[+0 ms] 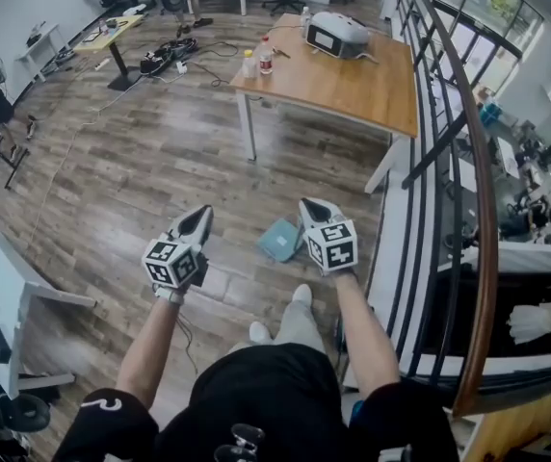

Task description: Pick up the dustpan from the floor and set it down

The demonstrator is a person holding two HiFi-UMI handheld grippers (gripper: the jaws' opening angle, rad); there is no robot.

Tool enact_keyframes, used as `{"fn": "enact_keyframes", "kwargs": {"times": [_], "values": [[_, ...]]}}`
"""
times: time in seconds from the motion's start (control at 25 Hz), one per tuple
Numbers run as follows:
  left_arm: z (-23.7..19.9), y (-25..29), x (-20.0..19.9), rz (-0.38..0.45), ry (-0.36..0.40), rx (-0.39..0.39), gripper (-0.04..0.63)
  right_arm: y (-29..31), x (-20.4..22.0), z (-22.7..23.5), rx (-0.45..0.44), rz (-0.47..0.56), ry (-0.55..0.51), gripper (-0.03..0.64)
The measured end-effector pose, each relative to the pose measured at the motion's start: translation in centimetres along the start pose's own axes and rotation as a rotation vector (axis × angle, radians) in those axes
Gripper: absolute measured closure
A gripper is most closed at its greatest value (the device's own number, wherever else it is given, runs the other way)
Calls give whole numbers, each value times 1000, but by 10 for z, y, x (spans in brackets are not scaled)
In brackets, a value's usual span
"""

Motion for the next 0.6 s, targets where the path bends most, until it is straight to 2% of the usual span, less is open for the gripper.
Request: {"fn": "enact_keyframes", "kwargs": {"times": [0.6], "values": [[5, -13, -24, 29, 25, 30, 597, -22, -23, -16, -2, 43, -5, 621]]}}
Point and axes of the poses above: the fingertips, and each gripper's own axes: y forward along the fingers, z to its right, x out of its underside, the point moved 2 cm from there along -y, backward along the fingers
